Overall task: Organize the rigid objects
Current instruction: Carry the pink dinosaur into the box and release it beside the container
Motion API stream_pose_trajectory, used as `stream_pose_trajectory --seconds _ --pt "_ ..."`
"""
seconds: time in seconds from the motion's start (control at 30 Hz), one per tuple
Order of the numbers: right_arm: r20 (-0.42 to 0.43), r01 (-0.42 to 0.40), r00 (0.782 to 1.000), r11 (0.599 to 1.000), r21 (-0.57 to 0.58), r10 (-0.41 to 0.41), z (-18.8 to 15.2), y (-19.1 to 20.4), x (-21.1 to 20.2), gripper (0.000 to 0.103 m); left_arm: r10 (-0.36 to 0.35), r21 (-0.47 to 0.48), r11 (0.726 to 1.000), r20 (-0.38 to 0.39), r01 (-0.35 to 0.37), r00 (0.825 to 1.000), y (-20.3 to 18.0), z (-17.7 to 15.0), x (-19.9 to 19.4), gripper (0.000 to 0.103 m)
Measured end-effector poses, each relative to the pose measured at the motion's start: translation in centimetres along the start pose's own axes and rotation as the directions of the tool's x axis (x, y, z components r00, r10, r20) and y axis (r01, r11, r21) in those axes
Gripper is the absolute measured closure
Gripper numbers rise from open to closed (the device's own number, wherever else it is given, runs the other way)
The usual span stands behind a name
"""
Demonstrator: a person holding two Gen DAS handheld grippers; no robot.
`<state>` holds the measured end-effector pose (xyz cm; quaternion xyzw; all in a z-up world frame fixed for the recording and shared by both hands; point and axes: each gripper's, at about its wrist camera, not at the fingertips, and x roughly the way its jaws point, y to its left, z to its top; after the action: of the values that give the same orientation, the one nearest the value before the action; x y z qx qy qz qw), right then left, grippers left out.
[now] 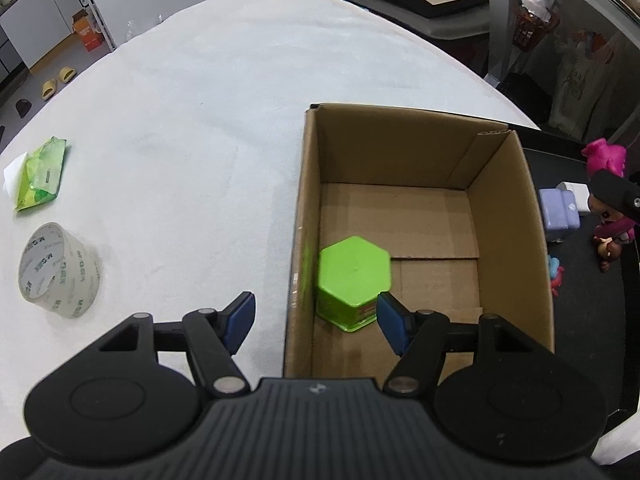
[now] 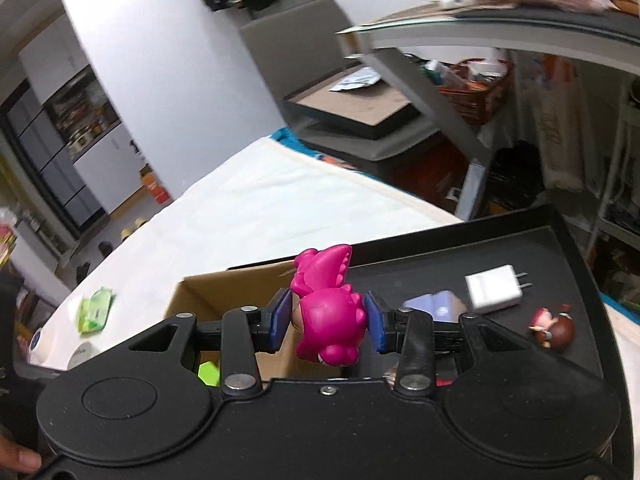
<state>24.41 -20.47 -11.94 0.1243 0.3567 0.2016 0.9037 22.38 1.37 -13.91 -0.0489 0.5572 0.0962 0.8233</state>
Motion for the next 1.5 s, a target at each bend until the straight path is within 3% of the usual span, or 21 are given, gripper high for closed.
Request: stream_pose_trajectory --seconds 0.43,0.57,0.73,0.83,1.1,1.23,1.5 --pt "-0.078 -0.072 0.995 0.978 -0.194 0.058 -1.5 6.0 1.4 0.064 -0.058 -0.026 0.998 0.007 0.058 0.998 1.8 -0.4 -0.1 0.038" --pt "-0.105 -0.074 0.993 0.966 -0.248 0.049 -2.3 7.2 1.9 0.064 -0.077 -0.041 0.996 0.011 0.077 0.997 2.3 -0.6 0.2 0.046" --pt "-0.146 -0.071 0.989 0.953 -0.293 0.029 -3.2 8.0 2.9 0.064 -0.104 -0.082 0.991 -0.020 0.102 0.994 3.1 -0.9 1.2 0.086" --pt "-0.175 -0.074 0.984 0.945 -0.318 0.018 -3.7 8.4 3.6 0.064 -0.130 -0.094 0.987 -0.012 0.128 0.991 3.6 -0.9 1.3 0.092" --pt "-0.236 -0.045 0.970 0.919 -0.391 -0.052 -4.7 9.2 5.3 0.061 -0.161 -0.111 0.981 -0.009 0.159 0.987 4.2 -1.1 1.2 0.091" --pt "-0.218 -0.027 0.973 0.912 -0.409 -0.069 -4.6 9.4 4.9 0.052 -0.161 -0.107 0.981 -0.006 0.160 0.987 4.3 -1.0 1.0 0.091" --pt "-0.208 -0.040 0.977 0.934 -0.354 -0.037 -3.7 8.4 4.2 0.052 -0.155 -0.102 0.983 -0.011 0.154 0.988 4.1 -0.9 1.0 0.091"
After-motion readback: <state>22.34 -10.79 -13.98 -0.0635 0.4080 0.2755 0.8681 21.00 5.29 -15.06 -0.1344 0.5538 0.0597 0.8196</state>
